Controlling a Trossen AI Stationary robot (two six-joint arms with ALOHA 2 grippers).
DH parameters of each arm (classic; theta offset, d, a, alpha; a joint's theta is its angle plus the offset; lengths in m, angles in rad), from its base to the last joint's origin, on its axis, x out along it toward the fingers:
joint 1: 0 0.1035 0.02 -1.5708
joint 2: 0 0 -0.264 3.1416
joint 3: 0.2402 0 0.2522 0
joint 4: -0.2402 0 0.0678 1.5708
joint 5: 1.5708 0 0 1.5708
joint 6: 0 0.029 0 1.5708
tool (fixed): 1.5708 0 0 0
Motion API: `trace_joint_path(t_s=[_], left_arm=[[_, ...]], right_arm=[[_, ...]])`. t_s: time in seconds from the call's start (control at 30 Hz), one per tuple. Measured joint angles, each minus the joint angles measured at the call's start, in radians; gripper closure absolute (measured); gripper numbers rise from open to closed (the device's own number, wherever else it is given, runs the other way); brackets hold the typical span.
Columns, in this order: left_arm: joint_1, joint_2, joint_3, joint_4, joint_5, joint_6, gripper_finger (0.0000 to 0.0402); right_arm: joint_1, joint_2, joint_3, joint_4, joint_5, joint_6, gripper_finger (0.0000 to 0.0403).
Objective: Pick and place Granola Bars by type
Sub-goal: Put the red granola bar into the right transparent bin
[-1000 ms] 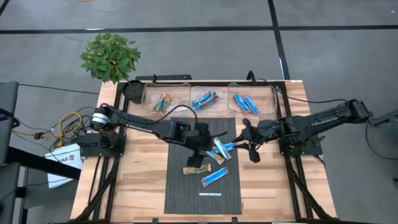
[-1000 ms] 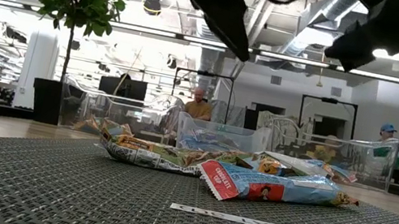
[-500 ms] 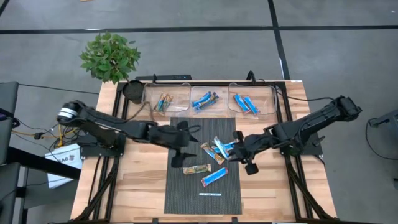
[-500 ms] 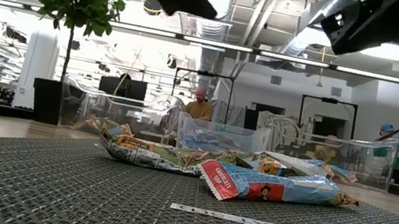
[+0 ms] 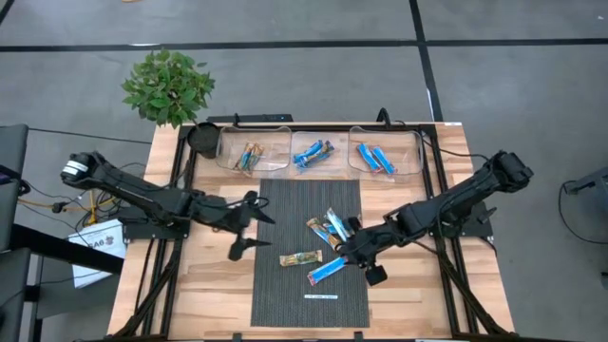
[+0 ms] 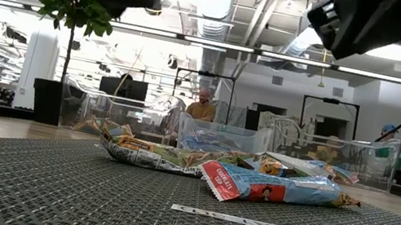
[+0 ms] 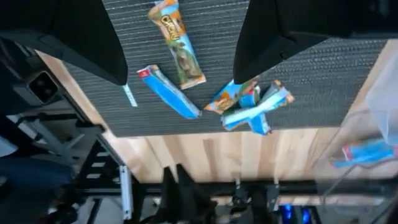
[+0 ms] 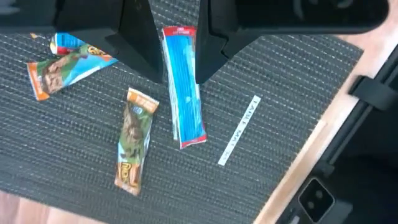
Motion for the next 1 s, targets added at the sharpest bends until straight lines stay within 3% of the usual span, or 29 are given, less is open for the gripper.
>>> trace_joint_path(t_s=[0.3, 0.6, 1.0], left_arm=[[-0.047, -0.199, -0.2, 0.087, -0.034, 0.0, 0.0116], [-0.046, -0.352, -0.266, 0.057, -0.049, -0.003, 0.0116], [-0.046, -0.361, -0.266, 0.027, -0.049, -0.003, 0.0116]], right_arm=[[-0.008, 0.097, 0.058, -0.058, -0.001, 0.031, 0.0316], [-0.009, 0.203, 0.061, -0.044, -0.033, 0.087, 0.031], [-0.03, 0.295, 0.062, -0.023, -0.06, 0.071, 0.0201]])
